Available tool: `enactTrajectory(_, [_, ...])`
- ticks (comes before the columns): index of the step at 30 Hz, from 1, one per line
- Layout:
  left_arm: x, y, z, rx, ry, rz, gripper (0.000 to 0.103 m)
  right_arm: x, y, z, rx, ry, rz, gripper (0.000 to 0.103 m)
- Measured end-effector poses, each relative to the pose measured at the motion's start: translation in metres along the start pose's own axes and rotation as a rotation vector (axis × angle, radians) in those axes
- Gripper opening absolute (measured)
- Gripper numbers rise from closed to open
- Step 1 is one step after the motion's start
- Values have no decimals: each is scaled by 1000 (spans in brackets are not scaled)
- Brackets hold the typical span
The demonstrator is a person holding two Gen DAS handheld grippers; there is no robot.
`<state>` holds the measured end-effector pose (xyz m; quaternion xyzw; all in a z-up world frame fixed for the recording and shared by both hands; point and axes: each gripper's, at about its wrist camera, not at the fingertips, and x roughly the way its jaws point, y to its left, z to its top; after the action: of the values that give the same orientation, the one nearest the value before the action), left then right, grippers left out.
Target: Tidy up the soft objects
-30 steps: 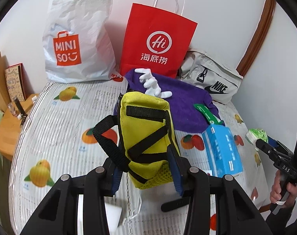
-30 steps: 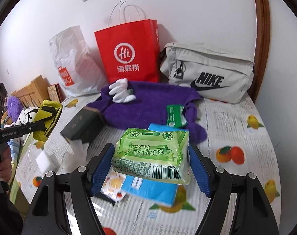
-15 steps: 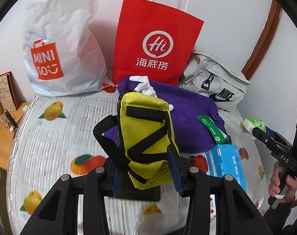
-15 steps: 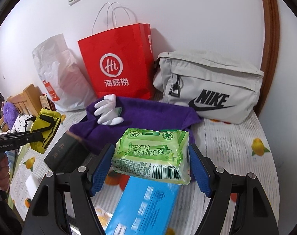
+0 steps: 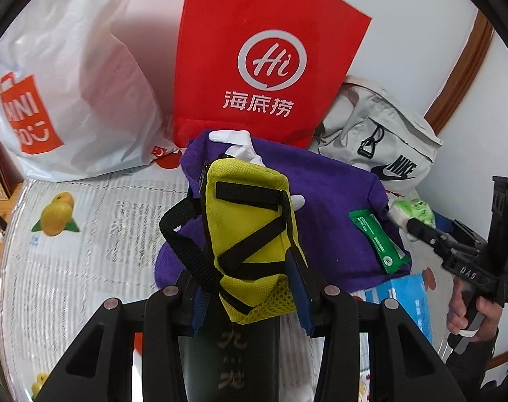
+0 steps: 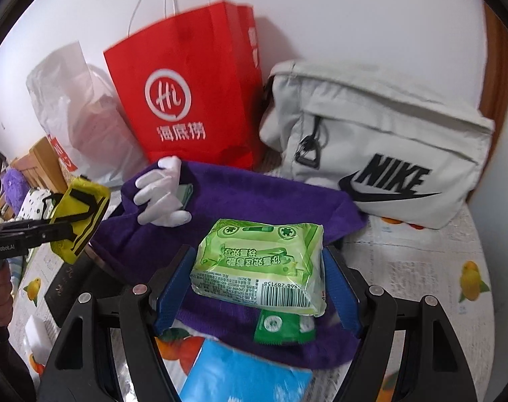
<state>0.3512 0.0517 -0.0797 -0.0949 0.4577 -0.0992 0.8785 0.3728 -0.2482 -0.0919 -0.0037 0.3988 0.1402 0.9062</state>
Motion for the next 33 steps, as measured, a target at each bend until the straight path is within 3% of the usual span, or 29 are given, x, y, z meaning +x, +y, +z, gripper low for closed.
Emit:
enactTrajectory(9, [37,-7,19,5,54,-36,41,40,-1,0,-4,104,23,76])
enactTrajectory(21, [87,-11,25,35,145,55,41,67,-3,0,-45,196,-2,76])
enactTrajectory(29, [96,-9,24,8,174,43,43,76,2,4,-75,235,-21,77])
enactTrajectory(33, [96,-9,26,-9,185,20,54,77,6,2,-116,256,-41,79])
